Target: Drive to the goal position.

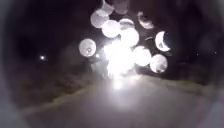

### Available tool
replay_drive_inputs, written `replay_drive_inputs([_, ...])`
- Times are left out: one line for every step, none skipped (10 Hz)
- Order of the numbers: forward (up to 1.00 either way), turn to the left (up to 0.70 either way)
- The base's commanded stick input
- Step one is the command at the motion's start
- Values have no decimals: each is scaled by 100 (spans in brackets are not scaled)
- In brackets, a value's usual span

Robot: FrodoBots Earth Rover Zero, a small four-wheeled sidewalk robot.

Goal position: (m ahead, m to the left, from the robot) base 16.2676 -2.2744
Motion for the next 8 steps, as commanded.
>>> replay_drive_inputs([70, 0])
replay_drive_inputs([70, 0])
replay_drive_inputs([70, 0])
replay_drive_inputs([70, 0])
replay_drive_inputs([70, 0])
replay_drive_inputs([70, 0])
replay_drive_inputs([70, 0])
replay_drive_inputs([70, 0])
